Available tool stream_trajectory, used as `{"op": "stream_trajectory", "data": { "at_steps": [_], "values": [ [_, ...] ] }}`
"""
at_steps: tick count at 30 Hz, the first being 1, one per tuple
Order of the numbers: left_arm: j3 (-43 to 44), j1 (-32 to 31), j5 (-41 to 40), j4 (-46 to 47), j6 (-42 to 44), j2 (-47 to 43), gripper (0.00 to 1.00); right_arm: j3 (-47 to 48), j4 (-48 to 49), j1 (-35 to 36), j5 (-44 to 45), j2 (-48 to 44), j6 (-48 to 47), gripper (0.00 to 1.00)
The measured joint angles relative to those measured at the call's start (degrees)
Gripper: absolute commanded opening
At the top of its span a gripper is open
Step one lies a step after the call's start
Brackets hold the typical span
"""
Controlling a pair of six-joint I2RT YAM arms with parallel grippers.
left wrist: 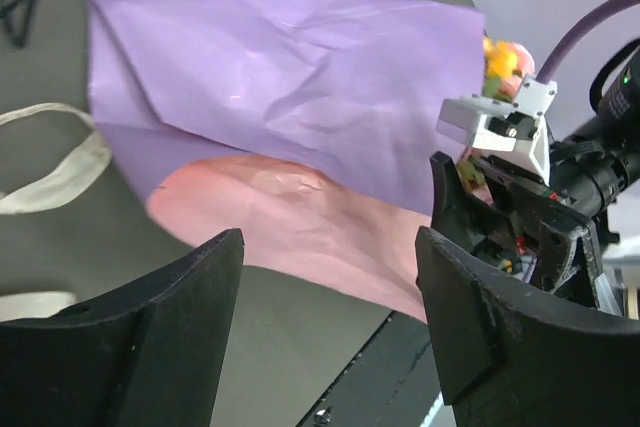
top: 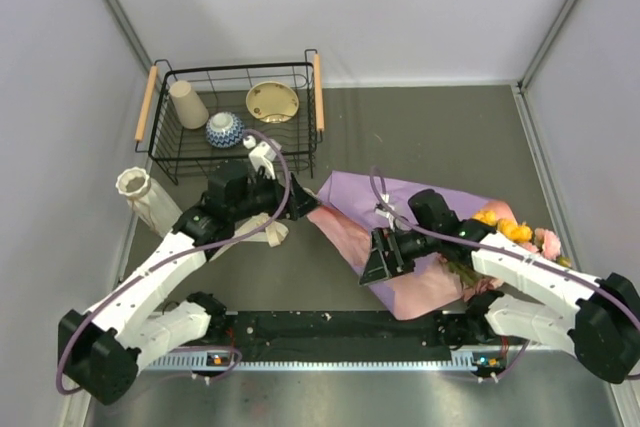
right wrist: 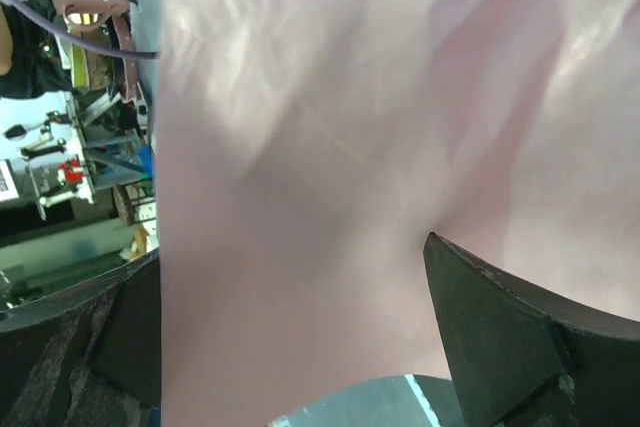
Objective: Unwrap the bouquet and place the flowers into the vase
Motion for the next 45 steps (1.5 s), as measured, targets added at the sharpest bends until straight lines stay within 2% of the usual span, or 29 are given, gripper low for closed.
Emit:
{"op": "stream_trajectory", "data": {
  "at_steps": [3, 6, 8, 10, 13, 21, 28, 34, 40, 45],
  "values": [
    [1.66, -2.01, 2.80, 1.33, 0.52, 3.98, 0.71, 2.49, -1.60, 1.40, 0.26, -0.09, -1.53, 0.99],
    [2.54, -4.79, 4.11, 2.36, 0.68, 9.16, 0.69, 5.42, -4.15, 1.60, 4.68, -2.03, -2.56, 0.99],
    [2.89, -7.65, 4.11, 2.67, 1.07, 13.44, 0.66, 7.30, -5.97, 1.64, 9.49, -3.87, -3.06, 0.99],
    [2.95, -10.58, 3.39, 2.56, 1.29, 17.62, 0.64, 9.25, -8.02, 1.44, 18.32, -5.92, -3.10, 0.99],
    [2.95, -13.09, 1.90, 1.16, 1.25, 22.25, 0.63, 9.42, -9.75, 0.13, 25.42, -6.71, -2.34, 0.99],
    [1.60, -13.46, -5.70, -2.16, 1.40, 22.40, 0.63, 7.43, -21.29, -1.05, 46.23, -7.72, 5.14, 0.99],
    [-0.31, -13.46, -8.90, -2.38, 1.31, 24.06, 0.66, -0.68, -23.96, -1.01, 48.04, -12.50, 15.61, 0.99],
    [-0.44, -13.46, -9.25, -2.05, 1.20, 24.81, 0.70, -4.92, -23.41, -1.03, 47.87, -12.59, 18.43, 0.99],
    [-0.44, -13.46, -9.86, -1.99, 1.22, 24.81, 0.71, -8.72, -10.82, -1.09, 44.26, -16.11, 16.98, 0.99],
    [-0.50, -13.46, -10.10, -2.08, 0.96, 23.43, 0.73, -7.74, 4.15, -2.51, 42.29, -11.74, 14.60, 0.99]
  ]
}}
